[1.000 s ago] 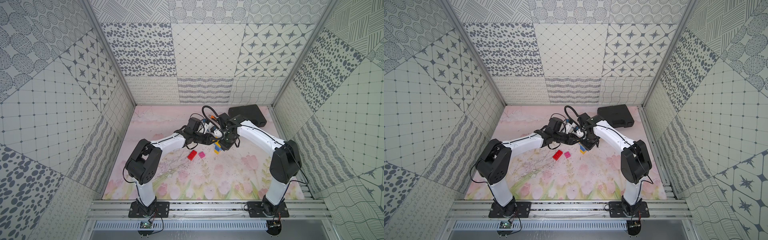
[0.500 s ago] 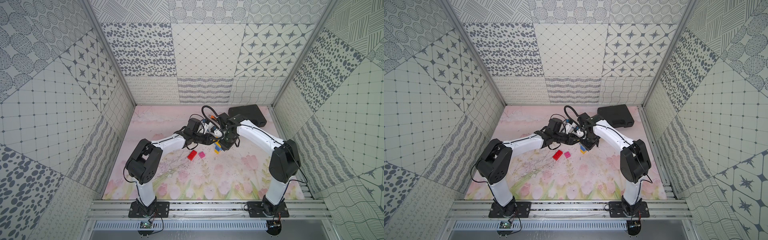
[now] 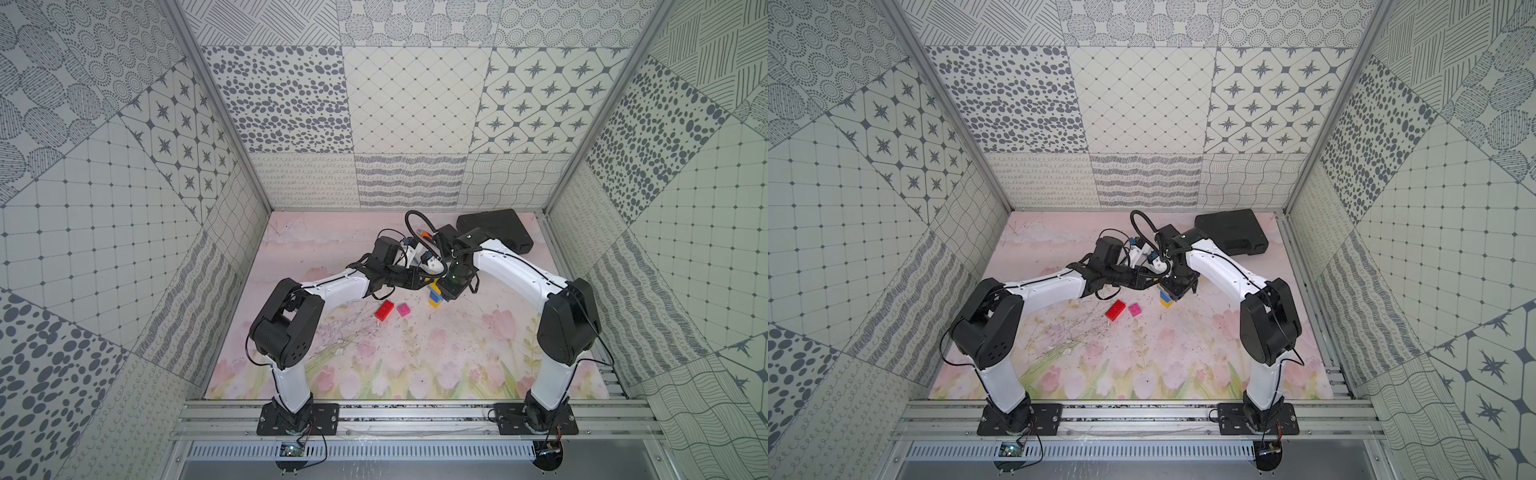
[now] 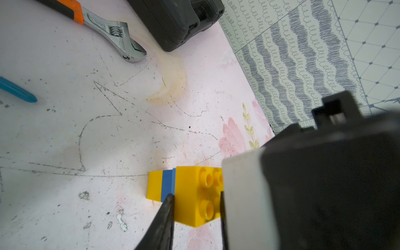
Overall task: Assemble a spoon with lego
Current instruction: Assemble the lego brick with the lego brick.
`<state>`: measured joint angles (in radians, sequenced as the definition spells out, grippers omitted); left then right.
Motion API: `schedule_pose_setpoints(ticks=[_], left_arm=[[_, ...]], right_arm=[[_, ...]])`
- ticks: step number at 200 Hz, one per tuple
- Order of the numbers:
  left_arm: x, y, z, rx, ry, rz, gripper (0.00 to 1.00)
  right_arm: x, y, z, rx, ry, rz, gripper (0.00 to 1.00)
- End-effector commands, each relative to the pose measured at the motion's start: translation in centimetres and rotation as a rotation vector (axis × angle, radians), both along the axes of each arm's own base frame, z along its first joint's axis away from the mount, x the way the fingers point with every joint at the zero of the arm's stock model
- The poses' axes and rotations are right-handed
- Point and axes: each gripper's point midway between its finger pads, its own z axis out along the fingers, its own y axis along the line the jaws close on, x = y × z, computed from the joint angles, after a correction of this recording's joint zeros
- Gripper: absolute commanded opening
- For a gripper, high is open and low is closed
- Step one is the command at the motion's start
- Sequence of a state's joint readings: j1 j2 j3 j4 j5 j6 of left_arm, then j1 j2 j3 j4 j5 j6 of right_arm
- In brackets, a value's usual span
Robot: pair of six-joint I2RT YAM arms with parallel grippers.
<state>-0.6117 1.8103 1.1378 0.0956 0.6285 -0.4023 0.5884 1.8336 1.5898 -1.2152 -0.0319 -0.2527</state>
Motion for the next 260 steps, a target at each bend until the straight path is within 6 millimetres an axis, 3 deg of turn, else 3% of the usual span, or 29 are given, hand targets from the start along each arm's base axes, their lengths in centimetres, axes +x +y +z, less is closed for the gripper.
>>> schedule_pose_setpoints(ticks=[1, 119, 194, 252, 260], left_arm=[[-1.4, 3.1, -5.2, 0.211, 0.094, 0.037, 0.16], [-1.5, 3.1, -5.4, 0.21, 0.1, 0.034, 0.16], [-1.4, 3.4, -5.7, 0.217, 0.102, 0.039, 0.15], [-1.5, 3.4, -5.6, 0.219, 0.101, 0.037, 0.15], [-1.5, 3.4, -5.5, 0.219, 0.1, 0.037, 0.15]], right_arm=[[1.9, 2.4, 1.9, 0.114, -0.07, 0.0, 0.38], [2.1, 2.6, 2.5, 0.138, -0.073, -0.009, 0.49], [2.6, 2.6, 6.3, 0.268, -0.115, -0.054, 0.53], [1.6, 3.0, 5.4, 0.313, -0.023, -0.062, 0.11], [1.5, 3.2, 5.2, 0.318, -0.009, -0.06, 0.08]])
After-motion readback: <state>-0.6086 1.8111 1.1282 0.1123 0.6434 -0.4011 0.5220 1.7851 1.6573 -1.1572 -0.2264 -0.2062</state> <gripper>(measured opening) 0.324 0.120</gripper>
